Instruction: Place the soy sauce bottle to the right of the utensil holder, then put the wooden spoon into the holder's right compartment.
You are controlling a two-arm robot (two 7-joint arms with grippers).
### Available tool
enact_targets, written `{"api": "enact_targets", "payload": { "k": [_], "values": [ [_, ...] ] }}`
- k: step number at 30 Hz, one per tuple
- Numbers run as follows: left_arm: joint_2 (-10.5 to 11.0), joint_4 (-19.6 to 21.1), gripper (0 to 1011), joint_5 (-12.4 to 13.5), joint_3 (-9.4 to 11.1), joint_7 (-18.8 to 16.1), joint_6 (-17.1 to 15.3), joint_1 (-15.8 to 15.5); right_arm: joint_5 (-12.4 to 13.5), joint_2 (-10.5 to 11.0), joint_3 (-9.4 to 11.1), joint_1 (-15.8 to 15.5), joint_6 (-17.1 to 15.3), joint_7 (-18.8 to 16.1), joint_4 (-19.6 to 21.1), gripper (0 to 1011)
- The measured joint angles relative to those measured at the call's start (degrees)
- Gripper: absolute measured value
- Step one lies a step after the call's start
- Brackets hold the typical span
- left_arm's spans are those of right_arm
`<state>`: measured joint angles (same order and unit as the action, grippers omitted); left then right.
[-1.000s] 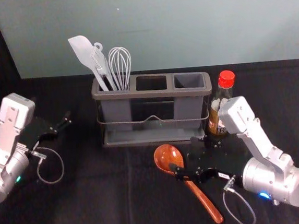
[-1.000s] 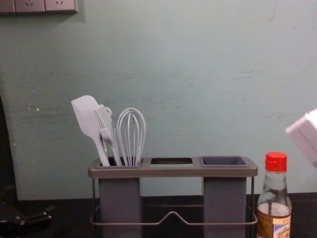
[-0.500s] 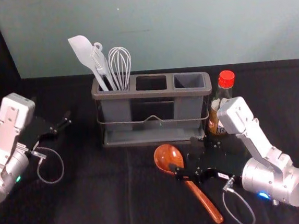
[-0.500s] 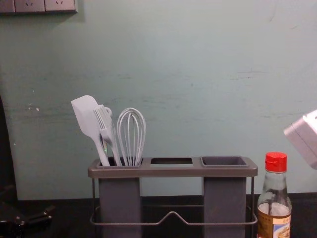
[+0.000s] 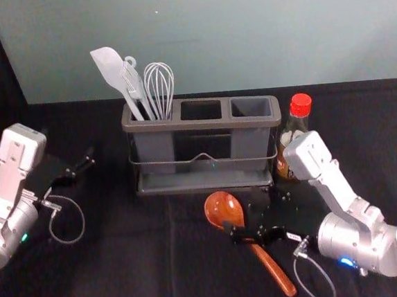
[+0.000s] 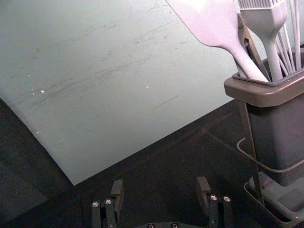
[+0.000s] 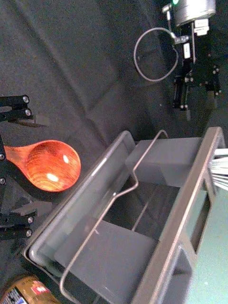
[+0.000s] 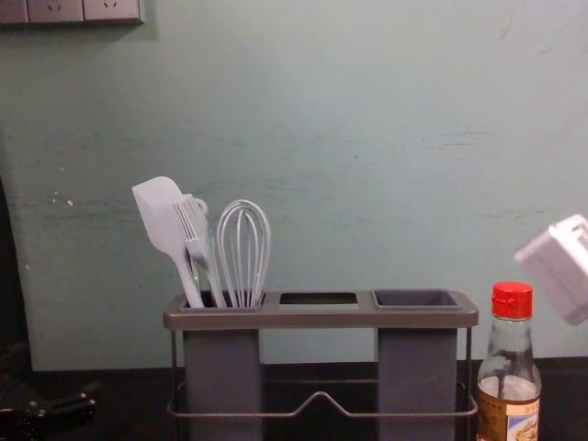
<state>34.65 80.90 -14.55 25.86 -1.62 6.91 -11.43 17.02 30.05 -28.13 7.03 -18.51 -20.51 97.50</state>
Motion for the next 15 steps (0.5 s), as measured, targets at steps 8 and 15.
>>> {"api": "enact_targets", "payload": {
  "k": [8,15],
  "values": [
    [0.0,0.0,1005,0.0,0.0,0.0,0.0,0.0,0.4,-0.8,0.6,-0.2,-7.8,-0.3,3.3,1003],
    [0.0,0.0,1005,0.0,0.0,0.0,0.0,0.0,-0.7,-2.9,-0.1,2.0,-22.0,2.5,7.0,1003]
  ]
}}
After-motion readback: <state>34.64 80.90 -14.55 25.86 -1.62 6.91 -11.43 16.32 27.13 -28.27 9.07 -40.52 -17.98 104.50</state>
